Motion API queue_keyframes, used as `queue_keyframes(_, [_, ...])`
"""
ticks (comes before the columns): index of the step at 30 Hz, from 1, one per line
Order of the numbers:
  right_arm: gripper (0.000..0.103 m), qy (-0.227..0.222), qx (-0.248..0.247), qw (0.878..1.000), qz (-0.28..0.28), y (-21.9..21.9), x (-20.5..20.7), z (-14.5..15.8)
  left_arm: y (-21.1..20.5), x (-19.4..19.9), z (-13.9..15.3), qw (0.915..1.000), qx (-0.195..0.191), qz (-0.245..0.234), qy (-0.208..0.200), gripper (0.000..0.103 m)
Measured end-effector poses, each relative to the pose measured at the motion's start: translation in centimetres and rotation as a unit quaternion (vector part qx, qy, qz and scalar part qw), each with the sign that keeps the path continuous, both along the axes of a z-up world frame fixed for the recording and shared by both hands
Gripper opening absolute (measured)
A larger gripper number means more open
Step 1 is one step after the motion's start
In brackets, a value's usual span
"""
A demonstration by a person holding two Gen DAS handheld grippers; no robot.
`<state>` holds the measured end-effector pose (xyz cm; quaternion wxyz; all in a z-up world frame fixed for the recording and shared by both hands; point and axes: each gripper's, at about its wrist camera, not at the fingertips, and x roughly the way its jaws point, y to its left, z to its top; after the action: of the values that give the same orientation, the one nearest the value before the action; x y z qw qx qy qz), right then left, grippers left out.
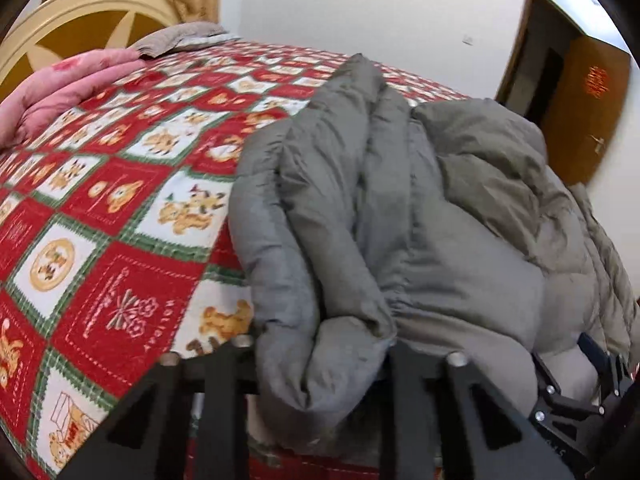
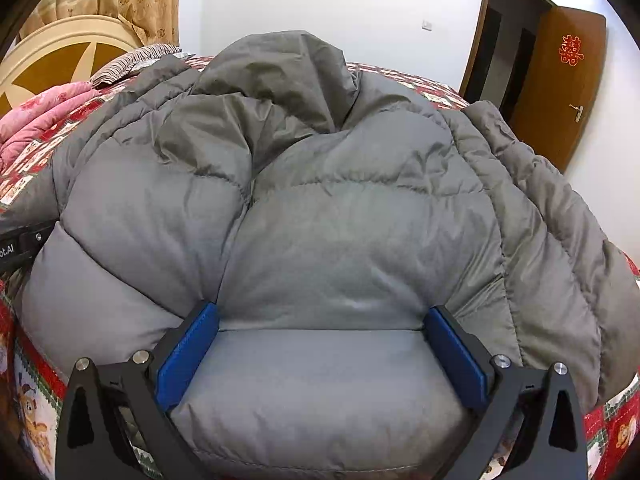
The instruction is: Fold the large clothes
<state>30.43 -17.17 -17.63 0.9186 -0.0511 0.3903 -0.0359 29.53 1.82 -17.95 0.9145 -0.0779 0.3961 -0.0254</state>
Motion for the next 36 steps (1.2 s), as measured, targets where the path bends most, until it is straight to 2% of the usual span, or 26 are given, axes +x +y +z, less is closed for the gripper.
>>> queue_keyframes(4, [0.102,-0.009,-0.009,1.000,0.001,0.3,-0.3,0.2,2.1,-0.4,1.2,0.9993,-0.035,0.008,-0.015,0.012])
queue_keyframes(7, [0.102,-0.018,-0.015,1.000,0.012,1.3,-0.9,0.7,3.4,-0.7,2.4,0.9991,-0.027,0.013,-0.029,0.011])
queue_keyframes(10, [0.102,-0.012,0.020,0.999,0.044,1.7,-1.8,2.0,5.5,-0.9,3.6,0.9984,-0.025,0.032,-0.039,0.011])
queue_keyframes(12, [0.102,-0.033,0.035,0.998,0.046,1.5,-2.8,3.6,6.7,-1.0,4.3,0.9977,-0.011,0.046,-0.048,0.011])
queue_keyframes(14, [0.102,-0.069,0.042,0.996,0.032,0.6,-4.0,5.4,7.6,-1.4,5.4,0.9958,0.017,0.056,-0.070,0.010])
queue_keyframes(16, [0.102,-0.080,0.038,0.996,0.006,-0.7,-4.4,6.1,7.2,-2.2,6.9,0.9924,0.056,0.048,-0.098,0.010])
queue_keyframes(19, [0.102,-0.050,-0.006,0.998,-0.033,-2.3,-3.5,4.8,4.9,-3.7,9.2,0.9863,0.086,0.009,-0.141,0.010])
queue_keyframes(22, [0.102,-0.040,0.049,0.996,-0.058,-5.2,-4.2,4.4,1.3,-5.5,11.5,0.9752,0.109,-0.040,-0.188,0.010])
queue_keyframes(27, [0.102,-0.052,0.056,0.993,-0.091,-7.8,-5.6,5.3,-5.0,-7.1,14.3,0.9584,0.109,-0.132,-0.228,0.010])
queue_keyframes(33, [0.102,-0.038,0.089,0.986,-0.138,-12.4,-6.4,4.6,-13.0,-8.7,13.7,0.9382,0.134,-0.216,-0.235,0.010])
queue_keyframes(36, [0.102,-0.032,0.087,0.984,-0.149,-13.9,-6.9,4.0,-17.1,-8.9,11.7,0.9223,0.194,-0.235,-0.238,0.010])
